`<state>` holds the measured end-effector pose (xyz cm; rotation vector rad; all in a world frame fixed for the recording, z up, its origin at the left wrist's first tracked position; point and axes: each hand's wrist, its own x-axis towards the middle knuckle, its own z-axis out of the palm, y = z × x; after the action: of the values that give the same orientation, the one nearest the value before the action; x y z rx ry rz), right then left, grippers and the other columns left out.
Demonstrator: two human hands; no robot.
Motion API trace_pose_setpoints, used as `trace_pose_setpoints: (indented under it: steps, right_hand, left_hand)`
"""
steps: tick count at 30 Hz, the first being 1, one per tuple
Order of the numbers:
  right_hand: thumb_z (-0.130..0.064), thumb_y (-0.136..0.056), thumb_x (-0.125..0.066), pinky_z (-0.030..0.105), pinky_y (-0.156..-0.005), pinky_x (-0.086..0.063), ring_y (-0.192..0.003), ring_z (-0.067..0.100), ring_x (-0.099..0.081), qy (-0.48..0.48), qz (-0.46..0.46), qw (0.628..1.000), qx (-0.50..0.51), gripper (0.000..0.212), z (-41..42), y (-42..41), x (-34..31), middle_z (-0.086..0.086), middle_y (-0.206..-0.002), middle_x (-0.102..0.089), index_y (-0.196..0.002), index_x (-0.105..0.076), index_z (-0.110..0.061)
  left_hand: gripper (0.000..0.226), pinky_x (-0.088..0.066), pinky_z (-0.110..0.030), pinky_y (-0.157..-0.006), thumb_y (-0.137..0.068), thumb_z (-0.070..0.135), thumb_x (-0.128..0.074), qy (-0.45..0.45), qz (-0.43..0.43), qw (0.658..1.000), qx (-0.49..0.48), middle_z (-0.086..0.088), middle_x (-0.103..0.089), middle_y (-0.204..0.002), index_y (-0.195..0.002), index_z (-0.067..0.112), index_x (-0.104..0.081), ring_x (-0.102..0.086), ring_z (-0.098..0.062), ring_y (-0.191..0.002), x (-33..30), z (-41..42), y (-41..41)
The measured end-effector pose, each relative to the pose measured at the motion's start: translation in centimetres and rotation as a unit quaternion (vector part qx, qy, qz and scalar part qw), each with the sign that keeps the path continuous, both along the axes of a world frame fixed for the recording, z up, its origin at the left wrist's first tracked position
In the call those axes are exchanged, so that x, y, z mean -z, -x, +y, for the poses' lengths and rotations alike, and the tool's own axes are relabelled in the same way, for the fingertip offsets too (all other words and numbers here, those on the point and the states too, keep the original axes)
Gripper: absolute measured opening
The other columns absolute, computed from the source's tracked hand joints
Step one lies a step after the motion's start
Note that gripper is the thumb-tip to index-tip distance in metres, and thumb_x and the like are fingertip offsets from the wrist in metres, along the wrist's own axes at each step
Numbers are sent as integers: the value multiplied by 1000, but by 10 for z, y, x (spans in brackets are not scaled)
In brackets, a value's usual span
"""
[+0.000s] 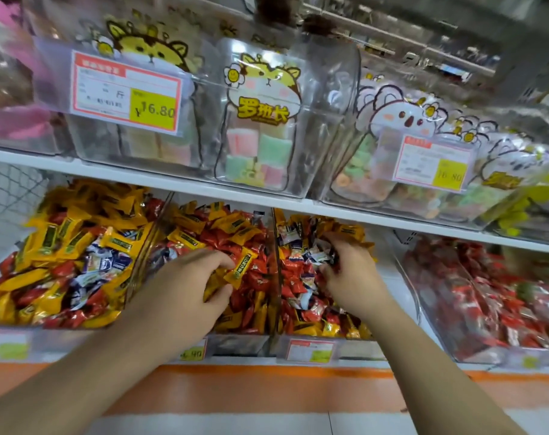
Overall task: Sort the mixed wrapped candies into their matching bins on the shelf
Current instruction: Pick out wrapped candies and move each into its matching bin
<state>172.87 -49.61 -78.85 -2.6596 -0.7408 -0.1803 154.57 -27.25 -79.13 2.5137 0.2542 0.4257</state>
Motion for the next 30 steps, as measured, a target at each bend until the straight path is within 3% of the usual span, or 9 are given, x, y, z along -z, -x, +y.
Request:
trace_pose_setpoints:
  steps: [3, 6, 11, 15, 19, 21, 23, 28, 30]
  right_hand:
    - [-22, -91, -76, 32, -111, -42, -133, 19, -55, 2, 12, 1000, -15, 50, -1, -4, 2, -6, -138, -65, -139, -63, -29]
    - [-24, -90, -80, 21, -100, -43, -121, 14, -63, -29, 16, 999, -1, 37, -5, -3, 2, -7, -127, -71, -126, -73, -28]
    - [-27, -91, -79, 20, -94, -45, -112, 13, -65, -76, -5, 997, 5, 25, -10, 3, 1, -7, -118, -75, -115, -79, -25]
    - [-23, -91, -79, 16, -78, -40, -92, 7, -61, -116, -39, 992, 23, 13, -14, 11, -8, -9, -103, -76, -103, -82, -24]
    - [-24, -91, -79, 4, -64, -34, -74, -2, -55, -149, -37, 987, 37, 8, -16, 20, -15, -14, -99, -76, -98, -81, -26]
    - [-27, -91, -79, 6, -60, -36, -65, -4, -55, -174, -22, 984, 39, 7, -13, 29, -21, -19, -96, -74, -97, -81, -30]
    - [-28, -90, -80, 10, -59, -43, -71, 0, -63, -219, 18, 975, 10, 7, -6, 44, -27, -21, -93, -73, -93, -79, -34]
    - [-31, -87, -82, 33, -65, -56, -73, 16, -66, -223, 114, 962, -111, 14, 31, 85, -27, -8, -88, -75, -90, -77, -45]
    - [-32, -88, -81, 29, -68, -57, -77, 10, -67, -224, 140, 958, -114, 16, 44, 90, -19, -11, -88, -75, -102, -79, -40]
  left_hand:
    - [25, -36, -4, -79, -97, 39, -64, 4, -7, 1000, 12, 30, -55, -122, -122, 44, -60, -51, 9, -106, 5, -4, -1]
    - [23, -37, -5, -82, -98, 39, -62, 3, -2, 1000, 18, 32, -54, -120, -120, 45, -60, -52, 8, -109, 8, -7, 0]
    - [21, -39, -4, -82, -97, 37, -63, 7, -6, 1000, 17, 32, -58, -117, -117, 45, -63, -55, 10, -105, 5, -12, 4]
    - [19, -41, -4, -79, -97, 33, -64, 19, -18, 1000, 13, 32, -60, -111, -113, 44, -65, -57, 9, -101, 1, -18, 9]
    - [18, -41, -3, -77, -97, 29, -66, 36, -33, 999, 11, 32, -60, -110, -110, 42, -68, -49, 17, -109, -2, -24, 13]
    - [21, -41, -1, -80, -96, 25, -68, 53, -38, 998, 15, 30, -62, -105, -109, 41, -69, -49, 17, -110, -3, -27, 14]
    - [22, -42, -2, -81, -95, 23, -70, 79, -44, 996, 17, 28, -64, -100, -110, 39, -70, -55, 12, -107, -6, -28, 14]
    - [25, -54, -13, -83, -93, 29, -75, 161, -43, 986, 9, 25, -69, -100, -114, 39, -68, -62, 14, -98, -11, -25, 12]
    - [23, -57, -20, -85, -89, 31, -79, 206, -40, 978, -3, 21, -71, -95, -108, 38, -68, -65, 10, -93, -7, -20, 10]
